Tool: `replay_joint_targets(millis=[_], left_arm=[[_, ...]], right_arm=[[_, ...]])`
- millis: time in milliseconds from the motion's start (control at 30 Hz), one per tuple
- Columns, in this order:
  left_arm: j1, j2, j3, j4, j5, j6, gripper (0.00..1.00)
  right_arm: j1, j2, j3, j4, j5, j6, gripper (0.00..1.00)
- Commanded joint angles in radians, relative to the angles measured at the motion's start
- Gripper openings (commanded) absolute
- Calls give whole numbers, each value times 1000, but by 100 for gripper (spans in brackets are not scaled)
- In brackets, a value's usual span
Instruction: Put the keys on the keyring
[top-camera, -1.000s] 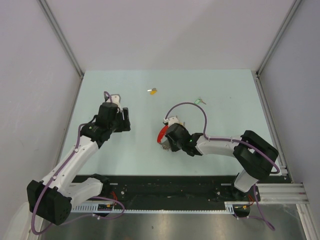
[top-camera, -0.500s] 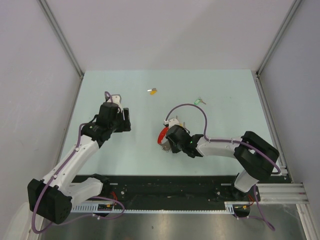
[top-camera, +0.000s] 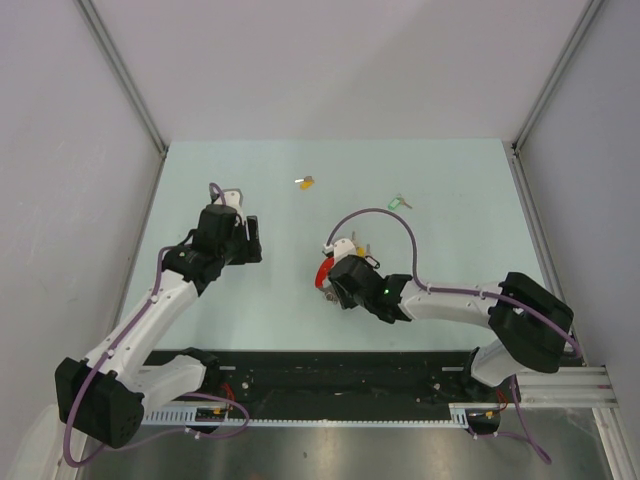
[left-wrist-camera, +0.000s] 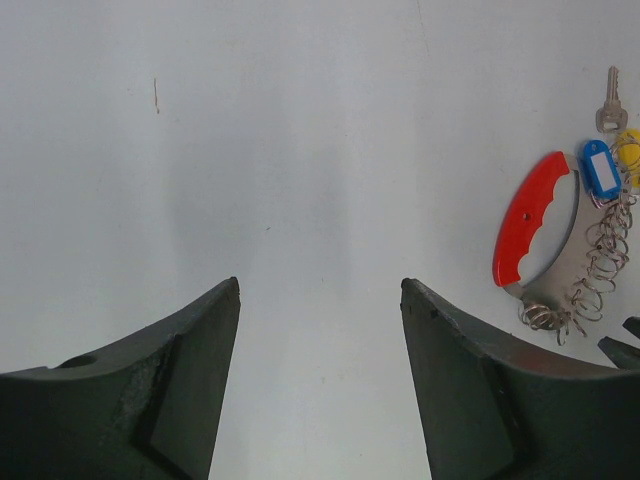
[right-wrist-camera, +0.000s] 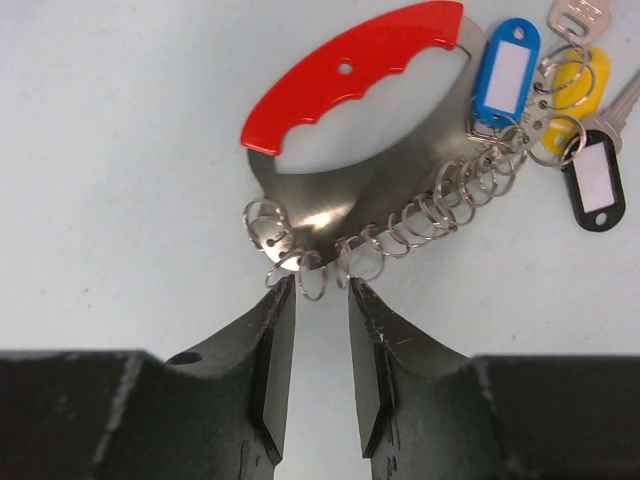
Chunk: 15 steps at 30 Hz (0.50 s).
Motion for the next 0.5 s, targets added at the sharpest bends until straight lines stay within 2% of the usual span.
replay_joint_targets(millis=[0,200,467], left_arm=[[7,0,-1,8,9,24,71],[7,-3,-1,8,9,24,71],[7,-2,-1,8,9,24,71]], right_arm=[[25,-34,-12,36,-5,-44,31],[28,-6,-27,53,-61,-56,27],[25,41,-27,82,-61,-75,25]])
